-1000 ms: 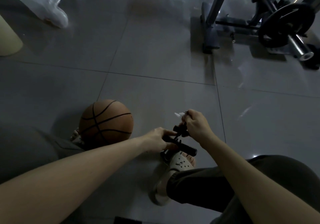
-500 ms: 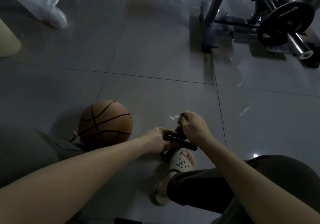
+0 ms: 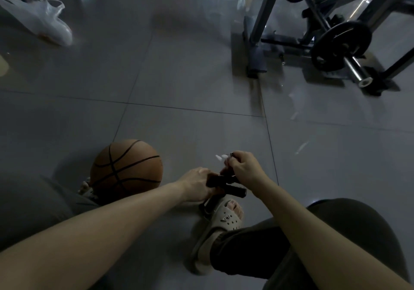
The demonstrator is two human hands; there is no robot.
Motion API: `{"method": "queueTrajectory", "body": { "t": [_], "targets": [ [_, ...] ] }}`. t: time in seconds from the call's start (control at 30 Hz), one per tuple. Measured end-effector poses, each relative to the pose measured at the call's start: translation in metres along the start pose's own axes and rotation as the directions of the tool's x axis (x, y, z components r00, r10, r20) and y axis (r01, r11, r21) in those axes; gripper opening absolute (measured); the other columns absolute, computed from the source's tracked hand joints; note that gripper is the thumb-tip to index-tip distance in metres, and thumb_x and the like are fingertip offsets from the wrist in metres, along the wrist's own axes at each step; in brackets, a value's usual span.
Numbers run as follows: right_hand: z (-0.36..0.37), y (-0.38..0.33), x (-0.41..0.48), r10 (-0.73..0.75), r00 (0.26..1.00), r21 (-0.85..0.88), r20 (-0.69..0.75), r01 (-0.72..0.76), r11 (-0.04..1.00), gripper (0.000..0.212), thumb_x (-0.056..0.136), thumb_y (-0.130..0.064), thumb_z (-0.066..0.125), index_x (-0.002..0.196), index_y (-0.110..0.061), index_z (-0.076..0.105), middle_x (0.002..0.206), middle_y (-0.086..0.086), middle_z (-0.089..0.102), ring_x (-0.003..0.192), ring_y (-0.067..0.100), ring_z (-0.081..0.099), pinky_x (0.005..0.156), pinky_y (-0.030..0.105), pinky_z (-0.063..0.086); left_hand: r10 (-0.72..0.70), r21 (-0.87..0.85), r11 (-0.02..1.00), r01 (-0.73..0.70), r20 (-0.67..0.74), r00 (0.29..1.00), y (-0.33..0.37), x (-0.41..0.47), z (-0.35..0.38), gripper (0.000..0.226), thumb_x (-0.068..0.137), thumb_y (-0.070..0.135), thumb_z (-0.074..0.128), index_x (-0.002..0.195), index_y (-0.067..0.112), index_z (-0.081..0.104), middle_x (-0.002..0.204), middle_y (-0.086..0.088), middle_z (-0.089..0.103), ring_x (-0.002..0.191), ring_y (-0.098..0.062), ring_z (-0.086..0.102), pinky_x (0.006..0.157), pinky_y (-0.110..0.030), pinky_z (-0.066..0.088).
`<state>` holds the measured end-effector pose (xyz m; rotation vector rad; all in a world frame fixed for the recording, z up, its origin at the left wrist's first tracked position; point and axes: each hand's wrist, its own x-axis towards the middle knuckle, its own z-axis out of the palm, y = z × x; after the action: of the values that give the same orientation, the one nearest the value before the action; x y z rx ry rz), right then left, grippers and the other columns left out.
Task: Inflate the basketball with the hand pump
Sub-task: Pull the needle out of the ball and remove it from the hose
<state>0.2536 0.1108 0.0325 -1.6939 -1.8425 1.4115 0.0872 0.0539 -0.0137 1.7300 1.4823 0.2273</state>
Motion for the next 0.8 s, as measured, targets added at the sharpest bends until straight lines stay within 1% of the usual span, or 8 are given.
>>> {"method": "queueTrajectory", "body": {
  "t": [0.13,0.27,0.37,0.47,0.5,0.57,0.67,0.8],
  "targets": [
    [-0.014,-0.001,-0.002,-0.09,0.991,0.011,-0.102,0.091,0.996,0.017,0.1,-0.013,0.052,0.102,-0.005,0.066,0.095,0.01,0.072,0.091,0.024,0.07,0.082,0.041,0.058,-0.017,-0.112,0.994,0.008,-0.079,0.997,-0.004,0.001,-0.014,0.021,0.092,0.035,0.07,0.086,0.015,0.072,0.077,0.001,0.068,0.07,-0.018,0.063,0.066,-0.034,0.051],
    [-0.02,0.005,-0.007,0.002,0.987,0.021,-0.162,0.002,1.0,0.029,0.096,-0.001,0.049,0.123,-0.004,0.058,0.112,0.013,0.066,0.099,0.024,0.064,0.087,0.037,0.052,-0.016,-0.149,0.989,-0.011,-0.179,0.984,-0.007,-0.003,-0.035,0.025,0.092,0.032,0.071,0.078,0.012,0.067,0.071,-0.002,0.062,0.064,-0.02,0.057,0.061,-0.03,0.041],
    [-0.014,0.002,-0.013,0.115,0.992,-0.079,-0.059,-0.119,0.99,0.033,0.09,-0.001,0.054,0.122,-0.011,0.054,0.113,0.011,0.06,0.093,0.022,0.06,0.077,0.034,0.051,-0.03,-0.213,0.977,-0.024,-0.246,0.969,0.0,-0.011,-0.05,0.025,0.093,0.031,0.071,0.085,0.008,0.071,0.068,-0.001,0.059,0.062,-0.018,0.055,0.061,-0.032,0.041],
    [-0.002,-0.006,-0.017,0.155,0.98,-0.05,0.125,-0.15,0.987,0.057,0.084,-0.005,0.072,0.133,-0.021,0.047,0.124,0.005,0.052,0.11,0.022,0.055,0.085,0.034,0.051,0.012,-0.227,0.97,-0.081,-0.29,0.957,0.013,-0.016,-0.065,0.02,0.093,0.025,0.071,0.087,0.007,0.074,0.064,0.002,0.059,0.057,-0.016,0.055,0.057,-0.03,0.042],
    [0.0,-0.008,-0.016,0.139,0.981,0.001,0.137,-0.14,0.99,0.065,0.083,-0.009,0.076,0.137,-0.023,0.045,0.129,0.003,0.05,0.118,0.022,0.052,0.089,0.035,0.05,0.021,-0.246,0.964,-0.099,-0.299,0.954,0.016,-0.016,-0.073,0.019,0.093,0.024,0.071,0.088,0.006,0.075,0.066,-0.003,0.064,0.058,-0.02,0.059,0.056,-0.033,0.046],
    [0.0,-0.011,-0.015,0.061,0.987,0.123,0.147,-0.08,0.989,0.072,0.084,-0.017,0.079,0.145,-0.021,0.042,0.138,0.0,0.048,0.128,0.021,0.048,0.098,0.036,0.049,0.019,-0.322,0.937,-0.132,-0.331,0.943,0.021,-0.015,-0.09,0.018,0.094,0.022,0.071,0.094,0.005,0.077,0.08,-0.011,0.074,0.071,-0.027,0.07,0.066,-0.042,0.059],
    [-0.004,-0.013,-0.011,-0.057,0.978,0.234,0.203,0.008,0.972,0.069,0.085,-0.026,0.078,0.146,-0.025,0.045,0.141,-0.005,0.051,0.13,0.016,0.049,0.104,0.035,0.046,0.008,-0.456,0.873,-0.175,-0.346,0.938,0.032,-0.011,-0.116,0.019,0.096,0.018,0.069,0.1,0.002,0.077,0.094,-0.006,0.079,0.087,-0.022,0.075,0.076,-0.041,0.062],
    [-0.013,-0.028,0.0,-0.147,0.966,0.208,0.213,0.102,0.973,0.051,0.089,-0.021,0.075,0.135,-0.02,0.054,0.125,-0.004,0.061,0.114,0.01,0.059,0.085,0.018,0.046,-0.022,-0.635,0.732,-0.247,-0.384,0.923,0.051,-0.006,-0.148,0.022,0.098,0.013,0.065,0.105,-0.006,0.073,0.098,-0.009,0.079,0.093,-0.024,0.075,0.082,-0.038,0.061]
  ]
}}
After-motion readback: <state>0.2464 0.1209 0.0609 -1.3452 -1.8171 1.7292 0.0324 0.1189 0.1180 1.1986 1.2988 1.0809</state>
